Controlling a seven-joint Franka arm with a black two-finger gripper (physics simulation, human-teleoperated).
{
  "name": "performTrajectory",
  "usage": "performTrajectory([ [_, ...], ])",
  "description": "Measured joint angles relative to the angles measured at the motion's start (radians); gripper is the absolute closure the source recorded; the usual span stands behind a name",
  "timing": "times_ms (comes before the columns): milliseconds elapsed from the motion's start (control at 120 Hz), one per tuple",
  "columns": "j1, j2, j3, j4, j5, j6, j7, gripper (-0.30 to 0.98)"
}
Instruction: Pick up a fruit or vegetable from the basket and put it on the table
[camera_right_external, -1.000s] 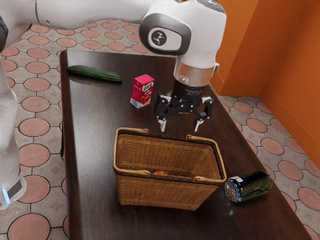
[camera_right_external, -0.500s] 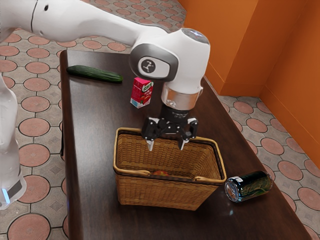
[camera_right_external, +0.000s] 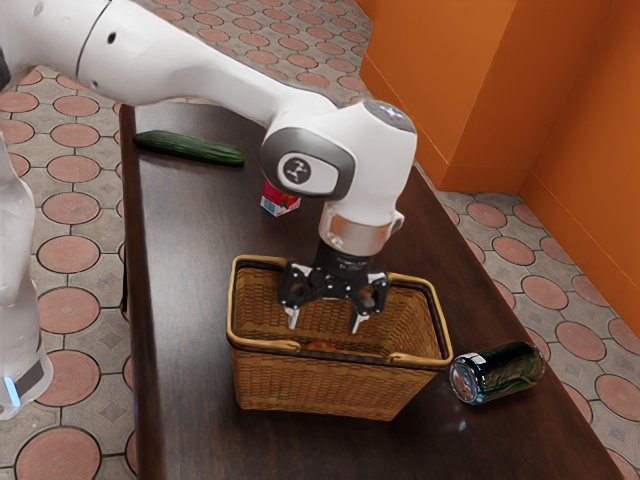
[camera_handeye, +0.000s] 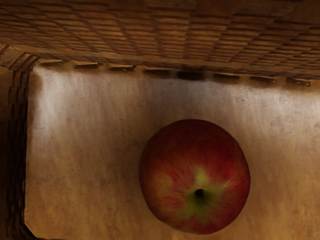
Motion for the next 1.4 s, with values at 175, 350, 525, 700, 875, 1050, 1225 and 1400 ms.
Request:
performTrajectory([
  [175,-0.001,-0.005,-0.001,-0.045,-0.004,0.028,0.034,0.00],
  [350,-0.003,0.002,-0.002,-0.052,-0.005,0.054,0.059,0.00],
  [525,0.000,0.017,-0.002,-0.053,-0.005,0.073,0.078,0.00],
  [700,0.001,0.032,-0.002,-0.054,-0.004,0.084,0.093,0.00],
  [875,0.010,0.046,-0.002,-0.070,-0.007,0.098,0.103,0.00],
  [1050,0.014,0.056,-0.002,-0.078,-0.006,0.113,0.111,0.00],
  [1225,0.011,0.058,-0.002,-0.102,-0.007,0.131,0.117,0.00],
  [1400,0.011,0.077,-0.002,-0.105,-0.008,0.152,0.121,0.00],
])
